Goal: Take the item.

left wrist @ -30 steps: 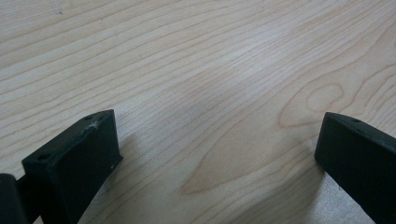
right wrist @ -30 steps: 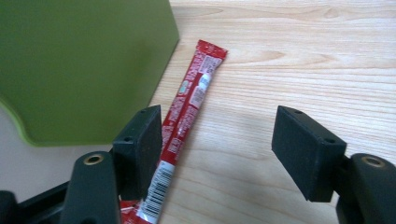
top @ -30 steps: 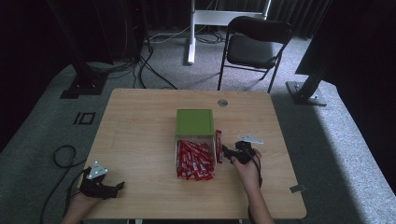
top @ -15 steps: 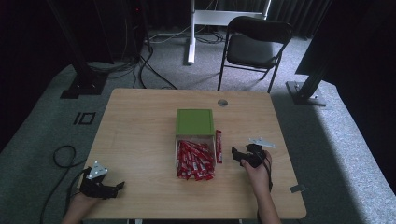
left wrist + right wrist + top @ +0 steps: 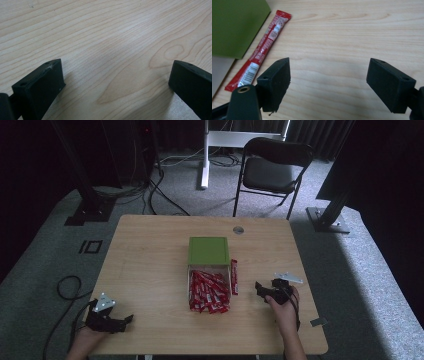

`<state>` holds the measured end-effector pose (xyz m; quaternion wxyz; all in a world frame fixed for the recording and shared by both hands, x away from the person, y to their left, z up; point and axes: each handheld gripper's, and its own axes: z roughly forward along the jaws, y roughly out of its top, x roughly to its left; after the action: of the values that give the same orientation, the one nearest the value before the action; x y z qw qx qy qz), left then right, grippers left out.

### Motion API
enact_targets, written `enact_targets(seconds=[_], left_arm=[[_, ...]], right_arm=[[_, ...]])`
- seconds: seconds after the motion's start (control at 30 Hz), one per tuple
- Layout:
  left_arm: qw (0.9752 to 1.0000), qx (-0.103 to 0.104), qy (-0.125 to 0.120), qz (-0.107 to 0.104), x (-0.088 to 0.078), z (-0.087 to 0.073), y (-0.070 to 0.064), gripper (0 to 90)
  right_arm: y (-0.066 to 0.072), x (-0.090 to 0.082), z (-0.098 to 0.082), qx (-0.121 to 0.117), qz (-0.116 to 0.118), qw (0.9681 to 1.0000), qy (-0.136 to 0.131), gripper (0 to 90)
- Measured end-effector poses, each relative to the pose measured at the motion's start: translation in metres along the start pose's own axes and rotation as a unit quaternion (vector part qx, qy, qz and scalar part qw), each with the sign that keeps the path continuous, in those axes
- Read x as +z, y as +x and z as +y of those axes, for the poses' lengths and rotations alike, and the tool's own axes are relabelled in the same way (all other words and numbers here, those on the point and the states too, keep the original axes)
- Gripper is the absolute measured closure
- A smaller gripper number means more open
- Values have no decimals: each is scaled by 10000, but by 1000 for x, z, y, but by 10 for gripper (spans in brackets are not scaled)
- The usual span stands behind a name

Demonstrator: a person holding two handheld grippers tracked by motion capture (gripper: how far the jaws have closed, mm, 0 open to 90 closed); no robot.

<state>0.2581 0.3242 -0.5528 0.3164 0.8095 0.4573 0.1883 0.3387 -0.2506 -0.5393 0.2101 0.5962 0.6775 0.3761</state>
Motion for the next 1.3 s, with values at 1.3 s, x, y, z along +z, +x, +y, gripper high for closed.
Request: enact_targets(seconds=[1.3], left_arm=[[10000,1,-8,0,0,0,0,7]], right_arm=[[-31,-47,-54,-1368,543,9881,457,185]])
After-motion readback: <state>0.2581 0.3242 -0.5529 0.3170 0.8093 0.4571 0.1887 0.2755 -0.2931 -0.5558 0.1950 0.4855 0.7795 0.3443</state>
